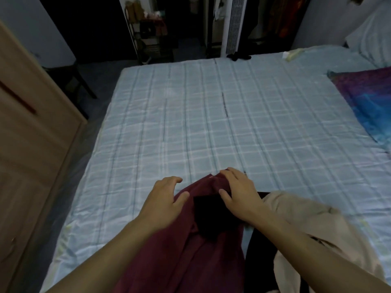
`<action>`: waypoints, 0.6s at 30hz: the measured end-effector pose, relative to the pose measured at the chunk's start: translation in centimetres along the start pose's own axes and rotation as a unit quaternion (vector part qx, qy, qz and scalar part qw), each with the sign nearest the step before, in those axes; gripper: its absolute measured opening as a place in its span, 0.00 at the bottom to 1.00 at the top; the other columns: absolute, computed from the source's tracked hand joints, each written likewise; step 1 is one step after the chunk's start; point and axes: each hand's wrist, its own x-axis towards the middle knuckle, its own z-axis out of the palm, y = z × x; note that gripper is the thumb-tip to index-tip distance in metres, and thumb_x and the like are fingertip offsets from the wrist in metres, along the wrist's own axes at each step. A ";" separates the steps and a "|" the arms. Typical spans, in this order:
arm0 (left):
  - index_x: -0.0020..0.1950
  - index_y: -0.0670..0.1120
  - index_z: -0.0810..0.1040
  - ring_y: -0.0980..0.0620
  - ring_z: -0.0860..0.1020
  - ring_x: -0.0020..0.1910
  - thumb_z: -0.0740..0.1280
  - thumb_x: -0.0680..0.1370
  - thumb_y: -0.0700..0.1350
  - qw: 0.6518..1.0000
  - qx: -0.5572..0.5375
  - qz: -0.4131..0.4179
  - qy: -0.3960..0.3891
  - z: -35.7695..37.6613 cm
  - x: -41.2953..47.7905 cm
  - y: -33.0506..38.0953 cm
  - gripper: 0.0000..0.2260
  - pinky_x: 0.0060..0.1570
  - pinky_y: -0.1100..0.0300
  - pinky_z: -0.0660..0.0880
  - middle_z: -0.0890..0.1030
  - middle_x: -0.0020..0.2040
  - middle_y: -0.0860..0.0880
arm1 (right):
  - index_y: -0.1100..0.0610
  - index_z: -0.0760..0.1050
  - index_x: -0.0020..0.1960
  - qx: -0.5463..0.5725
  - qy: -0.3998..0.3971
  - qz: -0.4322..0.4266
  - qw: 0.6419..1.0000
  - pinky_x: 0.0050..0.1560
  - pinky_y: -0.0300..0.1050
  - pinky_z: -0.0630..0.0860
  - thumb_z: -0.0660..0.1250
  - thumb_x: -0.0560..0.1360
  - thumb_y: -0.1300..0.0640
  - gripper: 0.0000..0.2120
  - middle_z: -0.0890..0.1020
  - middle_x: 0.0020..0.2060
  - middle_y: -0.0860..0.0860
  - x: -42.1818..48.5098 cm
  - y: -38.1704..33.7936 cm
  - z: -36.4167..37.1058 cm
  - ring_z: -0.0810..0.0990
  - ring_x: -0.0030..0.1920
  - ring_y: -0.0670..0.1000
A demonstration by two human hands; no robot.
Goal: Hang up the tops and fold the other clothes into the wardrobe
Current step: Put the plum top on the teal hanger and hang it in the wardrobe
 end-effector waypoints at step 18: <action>0.64 0.52 0.74 0.50 0.74 0.58 0.65 0.79 0.54 0.994 -0.006 0.017 -0.110 18.9 17.2 -9.2 0.15 0.60 0.55 0.72 0.78 0.59 0.52 | 0.53 0.68 0.69 -0.042 -0.110 0.138 0.983 0.63 0.52 0.73 0.69 0.75 0.46 0.26 0.73 0.63 0.54 14.8 10.5 13.6 0.73 0.63 0.55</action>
